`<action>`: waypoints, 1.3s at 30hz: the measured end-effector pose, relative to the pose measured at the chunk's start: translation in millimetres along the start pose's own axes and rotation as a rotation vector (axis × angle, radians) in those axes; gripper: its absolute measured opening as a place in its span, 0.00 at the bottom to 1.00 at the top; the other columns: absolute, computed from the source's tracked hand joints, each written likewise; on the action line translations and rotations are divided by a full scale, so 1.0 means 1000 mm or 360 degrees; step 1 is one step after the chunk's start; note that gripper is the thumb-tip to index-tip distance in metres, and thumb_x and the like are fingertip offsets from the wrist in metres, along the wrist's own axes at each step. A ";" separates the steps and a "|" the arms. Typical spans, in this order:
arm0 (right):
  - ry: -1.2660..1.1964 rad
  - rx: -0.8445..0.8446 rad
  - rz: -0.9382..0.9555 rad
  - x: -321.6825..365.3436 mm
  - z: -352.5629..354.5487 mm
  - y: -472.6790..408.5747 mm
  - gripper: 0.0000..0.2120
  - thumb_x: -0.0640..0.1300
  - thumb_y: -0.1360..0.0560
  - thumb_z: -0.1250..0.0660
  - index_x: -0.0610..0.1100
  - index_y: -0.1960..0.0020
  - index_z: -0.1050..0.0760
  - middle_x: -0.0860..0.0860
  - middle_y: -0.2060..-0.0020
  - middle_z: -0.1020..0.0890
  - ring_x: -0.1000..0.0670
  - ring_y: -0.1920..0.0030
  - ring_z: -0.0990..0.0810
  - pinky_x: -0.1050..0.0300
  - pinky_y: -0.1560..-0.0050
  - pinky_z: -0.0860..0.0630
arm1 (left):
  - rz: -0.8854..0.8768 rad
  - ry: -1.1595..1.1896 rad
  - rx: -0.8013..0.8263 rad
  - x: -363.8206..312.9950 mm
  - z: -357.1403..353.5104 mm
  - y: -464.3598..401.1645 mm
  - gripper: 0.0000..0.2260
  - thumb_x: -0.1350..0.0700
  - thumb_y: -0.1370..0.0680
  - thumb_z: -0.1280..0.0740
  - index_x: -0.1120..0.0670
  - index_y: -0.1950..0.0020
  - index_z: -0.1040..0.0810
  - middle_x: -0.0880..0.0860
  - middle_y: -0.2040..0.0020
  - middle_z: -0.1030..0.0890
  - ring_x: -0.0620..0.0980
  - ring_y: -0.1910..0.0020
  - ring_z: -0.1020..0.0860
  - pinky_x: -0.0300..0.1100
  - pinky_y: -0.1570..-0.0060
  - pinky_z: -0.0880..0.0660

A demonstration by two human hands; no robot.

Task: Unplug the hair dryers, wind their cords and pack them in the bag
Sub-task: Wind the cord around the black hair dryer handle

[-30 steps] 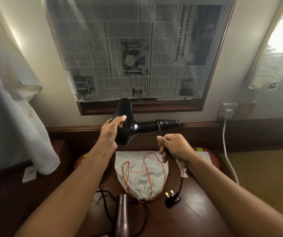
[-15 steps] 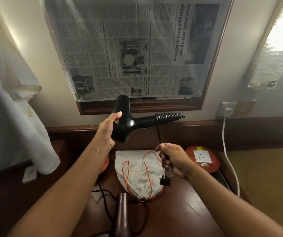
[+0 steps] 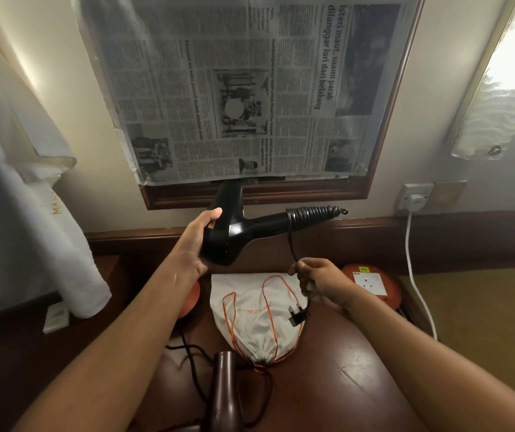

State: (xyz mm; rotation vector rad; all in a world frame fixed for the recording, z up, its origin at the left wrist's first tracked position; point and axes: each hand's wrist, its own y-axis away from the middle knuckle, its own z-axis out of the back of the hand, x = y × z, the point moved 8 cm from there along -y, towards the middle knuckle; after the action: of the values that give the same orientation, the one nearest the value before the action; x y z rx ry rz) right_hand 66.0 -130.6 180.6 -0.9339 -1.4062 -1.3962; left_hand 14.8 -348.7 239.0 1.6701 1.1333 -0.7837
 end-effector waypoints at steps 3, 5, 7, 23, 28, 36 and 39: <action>0.0191 -0.0082 0.0075 0.008 0.013 -0.003 0.13 0.42 0.17 0.45 0.39 0.55 0.26 0.50 0.74 0.33 0.57 0.78 0.36 0.65 0.78 0.39 | 0.0043 -0.0017 0.0074 0.003 -0.001 0.003 0.21 0.46 0.26 0.34 0.57 0.38 0.26 0.59 0.49 0.22 0.58 0.52 0.22 0.49 0.57 0.24; 0.0373 -0.0120 0.0183 0.018 0.020 -0.005 0.12 0.42 0.18 0.44 0.40 0.57 0.27 0.48 0.71 0.33 0.56 0.75 0.34 0.66 0.76 0.36 | 0.0063 -0.0027 0.0097 0.004 -0.002 0.003 0.19 0.46 0.26 0.34 0.57 0.41 0.25 0.60 0.49 0.22 0.58 0.52 0.22 0.49 0.53 0.24; 0.0555 -0.0140 0.0265 0.025 0.025 -0.006 0.12 0.42 0.18 0.42 0.39 0.58 0.26 0.46 0.70 0.32 0.52 0.71 0.34 0.62 0.72 0.36 | 0.0077 -0.0043 0.0120 0.005 -0.004 0.005 0.17 0.46 0.25 0.35 0.57 0.44 0.24 0.60 0.50 0.22 0.58 0.53 0.23 0.48 0.52 0.25; 0.1770 -0.0096 0.0274 0.107 0.062 -0.030 0.18 0.54 0.23 0.36 0.39 0.47 0.21 0.44 0.54 0.18 0.47 0.53 0.22 0.56 0.55 0.27 | 0.0228 -0.0290 0.0405 0.002 -0.017 0.014 0.25 0.45 0.30 0.34 0.58 0.39 0.25 0.58 0.52 0.20 0.54 0.55 0.22 0.45 0.58 0.26; 0.1847 -0.0085 0.0514 0.131 0.053 -0.026 0.13 0.53 0.24 0.34 0.43 0.50 0.24 0.49 0.55 0.21 0.49 0.52 0.24 0.56 0.54 0.30 | 0.0222 -0.0375 0.0434 0.001 -0.020 0.012 0.25 0.45 0.30 0.33 0.58 0.37 0.26 0.58 0.51 0.21 0.54 0.55 0.22 0.44 0.60 0.25; 0.2050 -0.0265 0.0709 0.159 0.048 -0.019 0.14 0.62 0.34 0.26 0.54 0.64 0.26 0.55 0.63 0.20 0.52 0.60 0.22 0.55 0.59 0.24 | 0.0139 -0.0552 0.0264 0.005 -0.008 0.004 0.22 0.46 0.26 0.34 0.59 0.37 0.28 0.60 0.47 0.21 0.55 0.52 0.21 0.44 0.60 0.25; 0.2117 -0.0302 0.0756 0.162 0.040 -0.011 0.17 0.61 0.33 0.28 0.55 0.67 0.33 0.55 0.65 0.24 0.51 0.62 0.25 0.55 0.62 0.27 | 0.0051 -0.0626 0.0114 0.006 -0.004 -0.002 0.23 0.47 0.25 0.33 0.58 0.35 0.29 0.61 0.44 0.22 0.58 0.48 0.21 0.46 0.57 0.24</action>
State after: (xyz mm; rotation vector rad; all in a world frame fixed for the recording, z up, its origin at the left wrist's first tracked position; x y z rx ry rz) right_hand 4.4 -105.5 333.9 -0.2270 -0.0447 -1.3157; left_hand 14.8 -342.4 234.7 1.5018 0.8092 -1.0865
